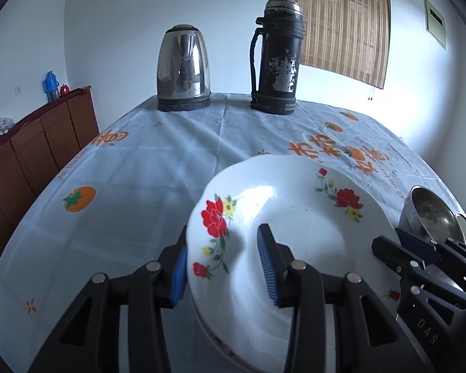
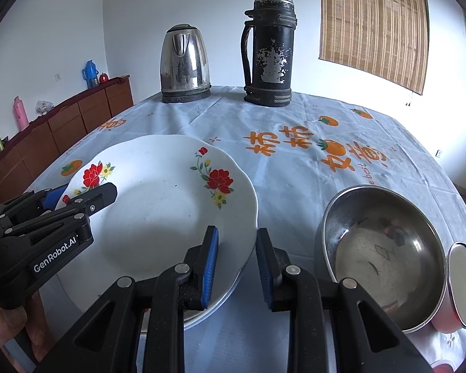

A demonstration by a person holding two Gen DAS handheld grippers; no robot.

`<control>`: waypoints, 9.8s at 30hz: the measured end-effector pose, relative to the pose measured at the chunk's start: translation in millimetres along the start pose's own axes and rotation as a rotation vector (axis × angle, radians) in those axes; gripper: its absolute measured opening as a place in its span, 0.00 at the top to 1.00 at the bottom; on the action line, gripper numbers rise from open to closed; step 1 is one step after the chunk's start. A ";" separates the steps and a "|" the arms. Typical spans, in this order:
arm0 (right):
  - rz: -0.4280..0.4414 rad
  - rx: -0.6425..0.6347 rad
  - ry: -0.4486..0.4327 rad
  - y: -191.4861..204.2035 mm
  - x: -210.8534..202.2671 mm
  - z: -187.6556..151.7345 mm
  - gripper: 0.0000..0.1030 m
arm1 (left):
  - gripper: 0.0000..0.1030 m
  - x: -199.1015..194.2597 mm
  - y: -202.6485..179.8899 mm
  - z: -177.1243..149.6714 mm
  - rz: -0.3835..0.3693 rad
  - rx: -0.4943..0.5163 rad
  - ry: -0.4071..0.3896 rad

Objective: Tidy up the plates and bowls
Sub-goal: 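Lower the red-flower plate onto the pink-floral plate stack, then open the right tool and release the red-flower plate on the stack, then move the right tool to the pink plastic bowl, then grasp the rim of the pink plastic bowl with the right tool, then lift the pink bowl and carry it over the steel bowl, then lower the pink bowl into the steel bowl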

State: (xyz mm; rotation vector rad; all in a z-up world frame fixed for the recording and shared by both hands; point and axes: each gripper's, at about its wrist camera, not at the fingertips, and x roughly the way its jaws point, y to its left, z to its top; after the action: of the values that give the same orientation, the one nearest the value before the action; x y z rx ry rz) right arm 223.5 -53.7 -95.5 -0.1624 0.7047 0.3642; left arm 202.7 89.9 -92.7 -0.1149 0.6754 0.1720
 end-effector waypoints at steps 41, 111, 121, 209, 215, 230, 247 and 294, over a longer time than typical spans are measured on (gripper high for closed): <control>-0.042 -0.043 0.007 4.2 3.2 -2.5 0.72 | 0.59 -0.6 -9.1 -2.7 0.015 0.057 -0.004; 0.114 -0.029 -0.100 22.0 -72.2 -24.4 0.48 | 0.34 -12.3 26.2 -4.1 -0.065 -0.112 -0.053; 0.096 -0.074 -0.134 -3.9 -144.2 -57.4 0.48 | 0.34 -45.0 -7.1 -12.4 -0.117 -0.060 -0.034; -0.049 0.094 -0.114 -160.8 -165.5 -97.6 0.78 | 0.72 -111.8 -210.7 -53.1 -0.416 0.192 0.108; -0.058 0.083 -0.127 -160.7 -167.5 -87.9 0.78 | 0.72 -113.5 -210.0 -40.7 -0.412 0.186 0.073; -0.075 0.055 -0.169 -158.5 -167.3 -60.5 0.78 | 0.72 -115.5 -209.0 -6.2 -0.398 0.184 -0.020; -0.127 0.001 -0.235 -157.1 -162.2 -7.0 0.78 | 0.72 -92.2 -207.4 26.7 -0.391 0.166 -0.037; -0.103 0.002 -0.049 -150.2 -63.5 -3.4 0.78 | 0.72 -28.9 -183.2 28.5 -0.353 0.114 -0.039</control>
State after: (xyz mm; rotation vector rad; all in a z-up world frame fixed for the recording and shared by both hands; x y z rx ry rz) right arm 233.9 -210.7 -52.6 -0.1869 0.6457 0.2682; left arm 233.7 -88.5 -43.3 -0.1194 0.6147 -0.2022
